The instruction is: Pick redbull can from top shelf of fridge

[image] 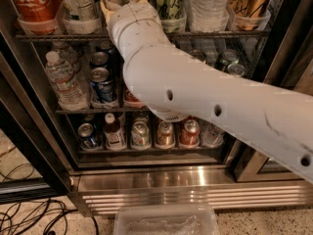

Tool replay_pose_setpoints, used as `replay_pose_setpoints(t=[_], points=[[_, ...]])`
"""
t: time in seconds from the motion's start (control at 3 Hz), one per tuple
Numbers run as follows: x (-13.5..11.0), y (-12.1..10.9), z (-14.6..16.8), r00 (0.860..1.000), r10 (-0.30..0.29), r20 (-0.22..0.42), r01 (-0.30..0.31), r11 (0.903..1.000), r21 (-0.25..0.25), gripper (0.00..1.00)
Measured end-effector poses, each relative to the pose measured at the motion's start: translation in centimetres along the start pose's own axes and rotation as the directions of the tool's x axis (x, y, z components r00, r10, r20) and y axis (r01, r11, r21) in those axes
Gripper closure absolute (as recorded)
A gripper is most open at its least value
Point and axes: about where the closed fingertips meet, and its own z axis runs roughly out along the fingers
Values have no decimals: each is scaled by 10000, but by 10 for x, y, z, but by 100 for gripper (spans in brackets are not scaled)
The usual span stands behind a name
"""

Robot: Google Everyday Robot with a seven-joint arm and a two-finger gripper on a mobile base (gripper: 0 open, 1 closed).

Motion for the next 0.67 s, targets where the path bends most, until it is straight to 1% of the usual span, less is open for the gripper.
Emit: replay_pose_setpoints(t=[0.33,0.67], points=[[0,0,0,10000,2,1,-2,10000,-1,100],[-15,-1,-5,9995,263,166,-262,9996,-91,100]])
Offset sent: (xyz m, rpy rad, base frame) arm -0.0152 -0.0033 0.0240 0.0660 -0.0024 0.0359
